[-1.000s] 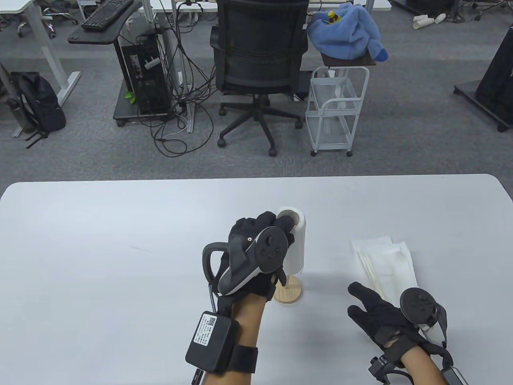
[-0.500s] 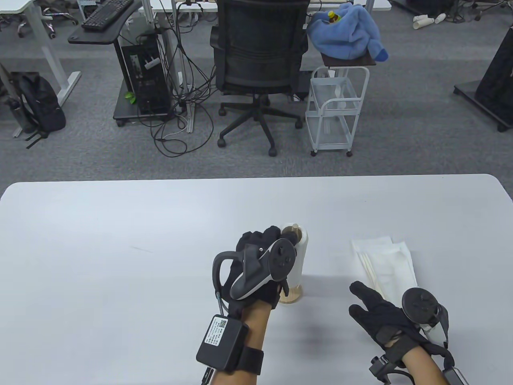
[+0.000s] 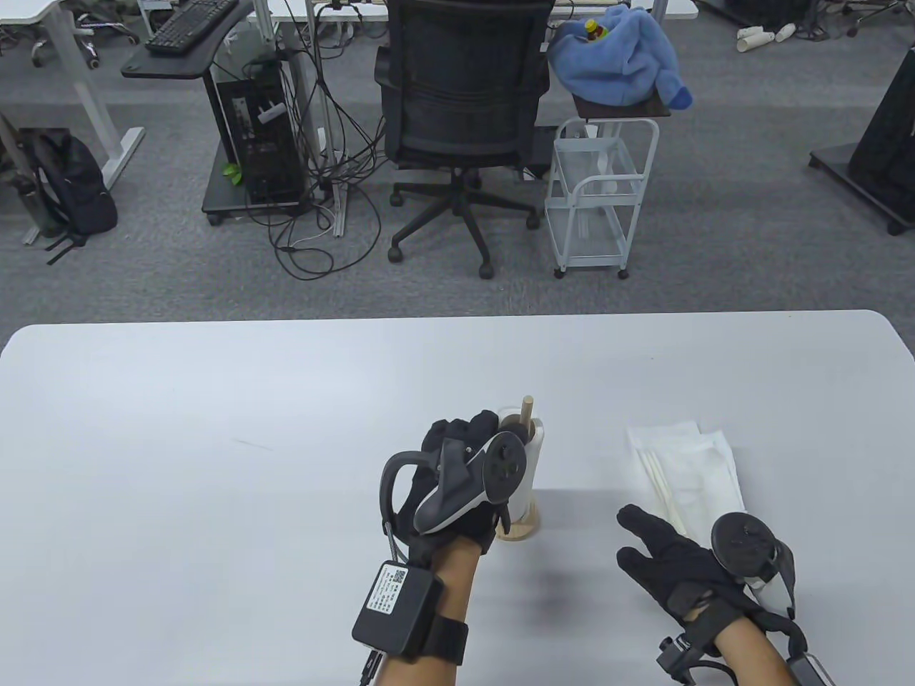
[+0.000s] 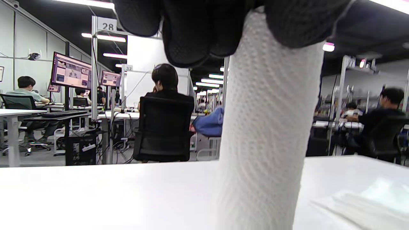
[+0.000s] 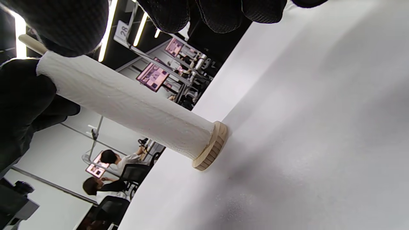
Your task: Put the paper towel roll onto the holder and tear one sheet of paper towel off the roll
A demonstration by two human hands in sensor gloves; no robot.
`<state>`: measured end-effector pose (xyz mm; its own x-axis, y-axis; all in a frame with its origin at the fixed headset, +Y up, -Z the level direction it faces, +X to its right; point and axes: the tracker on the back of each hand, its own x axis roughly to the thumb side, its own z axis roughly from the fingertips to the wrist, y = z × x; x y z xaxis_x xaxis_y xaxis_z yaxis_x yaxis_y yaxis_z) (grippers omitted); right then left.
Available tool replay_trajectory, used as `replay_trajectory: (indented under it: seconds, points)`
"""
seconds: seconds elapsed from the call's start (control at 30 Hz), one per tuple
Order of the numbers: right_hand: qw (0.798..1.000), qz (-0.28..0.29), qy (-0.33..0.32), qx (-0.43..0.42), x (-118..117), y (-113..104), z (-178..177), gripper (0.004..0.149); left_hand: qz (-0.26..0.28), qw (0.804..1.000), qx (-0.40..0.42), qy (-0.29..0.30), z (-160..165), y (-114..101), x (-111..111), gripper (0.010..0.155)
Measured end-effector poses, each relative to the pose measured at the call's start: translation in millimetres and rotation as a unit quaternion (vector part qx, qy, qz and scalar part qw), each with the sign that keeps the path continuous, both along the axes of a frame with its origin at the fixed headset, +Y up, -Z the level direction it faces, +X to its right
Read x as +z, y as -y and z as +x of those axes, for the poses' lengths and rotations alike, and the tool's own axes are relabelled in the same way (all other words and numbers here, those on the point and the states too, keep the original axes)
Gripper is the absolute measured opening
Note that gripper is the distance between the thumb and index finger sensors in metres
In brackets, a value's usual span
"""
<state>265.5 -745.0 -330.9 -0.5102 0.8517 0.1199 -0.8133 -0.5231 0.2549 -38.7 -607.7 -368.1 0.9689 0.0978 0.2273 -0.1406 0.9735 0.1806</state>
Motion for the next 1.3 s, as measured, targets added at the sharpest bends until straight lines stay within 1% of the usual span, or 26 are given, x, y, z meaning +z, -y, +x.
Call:
replay_trajectory:
  seconds: [0.03, 0.07, 0.1, 0.13, 0.2, 0.23, 0.3, 0.33, 0.43, 0.53, 0.63, 0.67, 0.7, 0.8, 0.83, 0.87, 0.9, 0.93, 0.97, 1.0, 1.03, 1.07, 1.1, 1.17, 1.23, 1.3]
  points:
    - [1.000, 0.016, 0.000, 0.003, -0.1, -3.3, -1.3, 0.073, 0.002, 1.000, 0.005, 0.002, -1.5, 2.3, 0.0, 0.042]
    - [0.999, 0.050, -0.004, 0.005, -1.4, -10.2, -3.2, 0.073, 0.013, 1.000, 0.017, 0.005, -4.7, 6.4, 0.2, 0.042]
    - [0.997, 0.071, -0.008, 0.003, -3.1, -16.1, -4.8, 0.073, 0.020, 0.999, 0.030, 0.006, -6.9, 9.1, 0.1, 0.042]
    - [0.995, 0.095, -0.011, 0.004, -6.3, -26.1, -8.4, 0.074, 0.026, 0.998, 0.054, 0.010, -10.2, 13.4, 0.2, 0.043]
    - [0.992, 0.125, -0.021, 0.017, -16.0, -44.4, -17.3, 0.078, 0.033, 0.995, 0.094, 0.019, -15.3, 21.2, 0.6, 0.043]
    - [0.991, 0.129, -0.015, 0.033, -21.9, -55.2, -23.5, 0.080, 0.040, 0.993, 0.108, 0.020, -17.5, 24.6, 0.8, 0.043]
    - [0.989, 0.132, -0.039, 0.056, -37.7, -71.8, -38.7, 0.083, 0.047, 0.992, 0.114, 0.024, -20.2, 27.8, 0.4, 0.044]
    - [0.989, 0.133, -0.037, 0.060, -45.9, -79.3, -48.5, 0.084, 0.043, 0.991, 0.125, 0.024, -20.8, 28.5, 0.2, 0.044]
    - [0.986, 0.132, -0.042, 0.090, -66.5, -89.6, -72.9, 0.084, 0.048, 0.990, 0.127, 0.027, -21.7, 30.1, 0.6, 0.045]
    - [0.984, 0.140, -0.046, 0.102, -84.6, -90.1, -92.0, 0.085, 0.043, 0.987, 0.154, 0.033, -24.4, 33.2, -0.4, 0.045]
    - [0.984, 0.149, -0.056, 0.082, -96.3, -84.3, -103.1, 0.084, 0.040, 0.986, 0.155, 0.036, -25.6, 33.4, -1.8, 0.045]
    - [0.984, 0.154, -0.055, 0.071, -98.1, -83.2, -105.0, 0.079, 0.038, 0.986, 0.159, 0.037, -25.7, 33.6, -1.9, 0.045]
    - [0.983, 0.170, -0.049, 0.053, -99.3, -82.4, -107.0, 0.069, 0.036, 0.985, 0.165, 0.039, -25.1, 33.9, -2.2, 0.045]
    - [0.978, 0.199, -0.053, 0.041, -102.2, -81.0, -108.4, 0.058, 0.038, 0.985, 0.167, 0.033, -27.3, 34.1, -3.5, 0.045]
    - [0.975, 0.213, -0.049, 0.030, -103.2, -80.9, -106.6, 0.053, 0.037, 0.984, 0.173, 0.035, -28.7, 35.1, -4.5, 0.045]
    - [0.974, 0.224, -0.035, 0.026, -104.1, -81.4, -104.6, 0.044, 0.034, 0.983, 0.177, 0.038, -29.1, 35.7, -5.2, 0.045]
    - [0.969, 0.246, -0.019, 0.032, -105.2, -82.3, -102.2, 0.040, 0.027, 0.982, 0.182, 0.049, -28.0, 36.5, -5.9, 0.045]
    - [0.966, 0.253, -0.022, 0.042, -106.1, -83.3, -102.1, 0.039, 0.026, 0.981, 0.184, 0.050, -26.6, 36.6, -5.8, 0.045]
    - [0.962, 0.265, -0.027, 0.064, -105.3, -85.0, -102.6, 0.038, 0.018, 0.982, 0.179, 0.053, -23.9, 36.2, -6.3, 0.046]
    - [0.950, 0.296, -0.033, 0.097, -103.3, -86.5, -104.6, 0.038, 0.008, 0.984, 0.170, 0.057, -21.7, 36.4, -6.3, 0.049]
    - [0.941, 0.315, -0.038, 0.122, -102.1, -87.1, -106.5, 0.038, 0.008, 0.983, 0.172, 0.056, -20.2, 36.4, -5.8, 0.054]
    - [0.926, 0.335, -0.052, 0.165, -99.7, -86.8, -109.8, 0.038, 0.021, 0.981, 0.185, 0.051, -17.8, 36.1, -4.6, 0.059]
    - [0.914, 0.353, -0.064, 0.192, -96.6, -85.9, -113.0, 0.038, 0.047, 0.979, 0.193, 0.034, -16.3, 35.1, -2.9, 0.059]
    - [0.903, 0.371, -0.072, 0.203, -91.7, -85.4, -115.8, 0.038, 0.064, 0.982, 0.177, 0.022, -13.9, 33.7, -2.7, 0.057]
    - [0.899, 0.377, -0.073, 0.210, -89.4, -84.5, -115.6, 0.038, 0.075, 0.984, 0.163, 0.019, -13.1, 33.9, -1.5, 0.055]
    - [0.892, 0.382, -0.080, 0.229, -87.3, -81.1, -115.0, 0.038, 0.073, 0.984, 0.162, 0.022, -13.1, 34.0, -1.6, 0.052]
